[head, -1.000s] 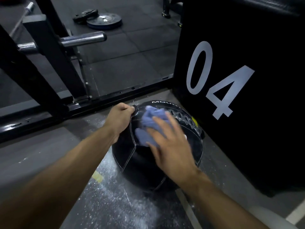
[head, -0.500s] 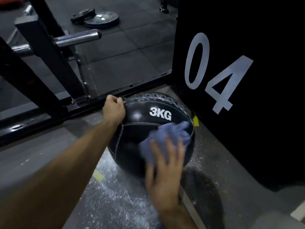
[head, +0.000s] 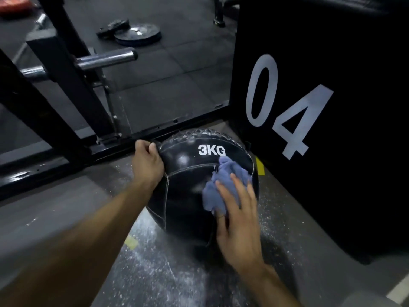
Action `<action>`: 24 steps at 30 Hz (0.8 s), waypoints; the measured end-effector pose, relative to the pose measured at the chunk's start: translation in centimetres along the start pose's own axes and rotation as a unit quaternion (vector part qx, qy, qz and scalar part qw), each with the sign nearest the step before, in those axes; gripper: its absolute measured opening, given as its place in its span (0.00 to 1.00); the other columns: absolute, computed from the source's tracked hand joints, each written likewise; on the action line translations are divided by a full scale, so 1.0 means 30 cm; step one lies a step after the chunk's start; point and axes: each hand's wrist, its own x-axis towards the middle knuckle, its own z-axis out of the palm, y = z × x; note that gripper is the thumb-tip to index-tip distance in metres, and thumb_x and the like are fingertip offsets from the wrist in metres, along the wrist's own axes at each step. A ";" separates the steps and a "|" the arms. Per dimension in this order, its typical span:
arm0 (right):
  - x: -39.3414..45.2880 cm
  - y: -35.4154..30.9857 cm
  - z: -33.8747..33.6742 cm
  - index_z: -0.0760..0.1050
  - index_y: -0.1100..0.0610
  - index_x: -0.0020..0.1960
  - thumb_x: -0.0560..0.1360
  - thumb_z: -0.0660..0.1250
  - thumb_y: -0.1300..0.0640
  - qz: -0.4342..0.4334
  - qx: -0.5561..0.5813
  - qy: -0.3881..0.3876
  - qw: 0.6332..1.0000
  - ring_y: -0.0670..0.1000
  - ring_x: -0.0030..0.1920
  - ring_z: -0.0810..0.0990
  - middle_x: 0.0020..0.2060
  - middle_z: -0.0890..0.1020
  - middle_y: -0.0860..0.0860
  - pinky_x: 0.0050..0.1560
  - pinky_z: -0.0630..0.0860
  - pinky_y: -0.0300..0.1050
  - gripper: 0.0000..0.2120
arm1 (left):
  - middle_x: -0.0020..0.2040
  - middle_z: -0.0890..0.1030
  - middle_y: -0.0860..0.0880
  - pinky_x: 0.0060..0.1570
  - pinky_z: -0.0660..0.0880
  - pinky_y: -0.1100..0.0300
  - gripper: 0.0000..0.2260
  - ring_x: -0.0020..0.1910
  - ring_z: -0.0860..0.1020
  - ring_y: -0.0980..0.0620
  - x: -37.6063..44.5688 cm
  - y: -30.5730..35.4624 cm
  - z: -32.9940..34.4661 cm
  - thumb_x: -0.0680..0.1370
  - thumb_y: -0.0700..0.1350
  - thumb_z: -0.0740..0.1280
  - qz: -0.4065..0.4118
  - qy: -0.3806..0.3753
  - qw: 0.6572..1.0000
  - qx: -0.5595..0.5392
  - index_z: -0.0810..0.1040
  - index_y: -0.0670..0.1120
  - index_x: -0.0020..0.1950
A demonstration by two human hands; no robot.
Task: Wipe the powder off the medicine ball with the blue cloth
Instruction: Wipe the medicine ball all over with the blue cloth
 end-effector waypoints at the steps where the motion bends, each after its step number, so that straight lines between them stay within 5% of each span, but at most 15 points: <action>1: 0.025 0.000 -0.017 0.65 0.42 0.82 0.86 0.63 0.54 0.032 0.029 0.006 0.999 0.54 0.85 0.53 0.84 0.58 0.45 0.79 0.62 0.61 0.25 | 0.41 0.73 0.50 0.43 0.63 0.55 0.09 0.44 0.73 0.46 -0.019 -0.013 -0.011 0.88 0.48 0.56 0.003 0.006 1.000 -0.007 0.70 0.44 0.54; 5: 0.130 0.000 -0.083 0.71 0.47 0.79 0.86 0.61 0.52 0.183 0.122 0.047 0.974 0.49 0.78 0.66 0.79 0.66 0.47 0.74 0.65 0.48 0.22 | 0.43 0.76 0.46 0.34 0.65 0.61 0.08 0.40 0.73 0.50 -0.100 -0.037 -0.055 0.88 0.48 0.56 0.004 0.018 1.000 -0.024 0.70 0.45 0.54; 8: 0.213 0.043 -0.105 0.79 0.51 0.66 0.82 0.59 0.48 0.250 0.136 0.025 0.958 0.54 0.67 0.78 0.70 0.76 0.53 0.68 0.76 0.55 0.18 | 0.45 0.78 0.45 0.34 0.67 0.70 0.07 0.39 0.73 0.55 -0.159 -0.043 -0.080 0.88 0.47 0.57 -0.006 0.019 0.999 -0.039 0.70 0.46 0.53; 12: 0.293 0.069 -0.130 0.80 0.51 0.49 0.82 0.62 0.51 0.289 0.180 0.008 0.940 0.57 0.54 0.84 0.53 0.83 0.56 0.53 0.79 0.53 0.09 | 0.43 0.79 0.45 0.35 0.65 0.65 0.07 0.40 0.77 0.50 -0.211 -0.070 -0.103 0.88 0.48 0.56 -0.010 0.017 0.999 -0.040 0.69 0.49 0.51; 18: 0.278 0.082 -0.116 0.78 0.52 0.62 0.85 0.59 0.43 0.256 0.116 -0.015 0.960 0.53 0.59 0.82 0.64 0.80 0.54 0.60 0.80 0.56 0.16 | 0.42 0.80 0.51 0.36 0.68 0.71 0.07 0.40 0.76 0.59 -0.230 -0.056 -0.157 0.87 0.50 0.59 -0.042 0.000 0.997 -0.064 0.72 0.48 0.53; 24: 0.297 0.007 -0.120 0.78 0.53 0.60 0.86 0.59 0.45 0.244 0.102 -0.008 0.964 0.49 0.59 0.80 0.64 0.79 0.54 0.61 0.78 0.50 0.15 | 0.58 0.80 0.56 0.60 0.68 0.60 0.11 0.61 0.77 0.54 -0.213 -0.046 -0.202 0.86 0.52 0.63 -0.079 -0.062 0.989 -0.106 0.74 0.50 0.66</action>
